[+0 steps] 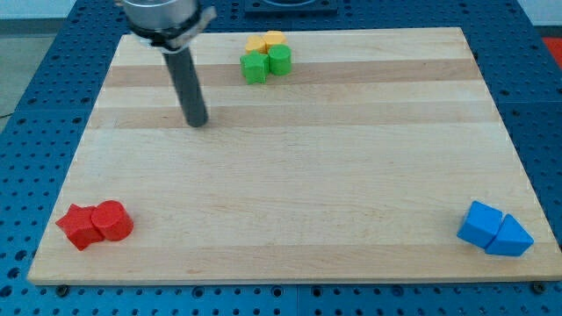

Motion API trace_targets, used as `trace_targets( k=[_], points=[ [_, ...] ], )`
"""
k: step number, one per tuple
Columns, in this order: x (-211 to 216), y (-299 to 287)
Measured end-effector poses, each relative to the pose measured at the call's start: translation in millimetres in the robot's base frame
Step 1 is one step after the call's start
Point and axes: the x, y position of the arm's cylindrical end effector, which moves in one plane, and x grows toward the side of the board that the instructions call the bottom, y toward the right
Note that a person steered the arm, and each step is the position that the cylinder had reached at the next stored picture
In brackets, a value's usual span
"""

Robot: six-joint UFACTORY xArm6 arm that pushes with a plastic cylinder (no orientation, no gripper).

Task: Move your arm towards blue cube and blue triangle

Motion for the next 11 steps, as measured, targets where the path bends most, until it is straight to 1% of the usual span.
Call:
trace_targets(
  k=[1, 3, 4, 5, 6, 8, 9, 11],
  points=[
    [8.6, 108.3],
    [9.3, 363.1],
    [24.0, 463.8],
    [24.0, 463.8],
    [37.2, 463.4],
    [97.7, 463.7],
    [149.4, 449.7],
    [165.1, 344.2]
  ],
)
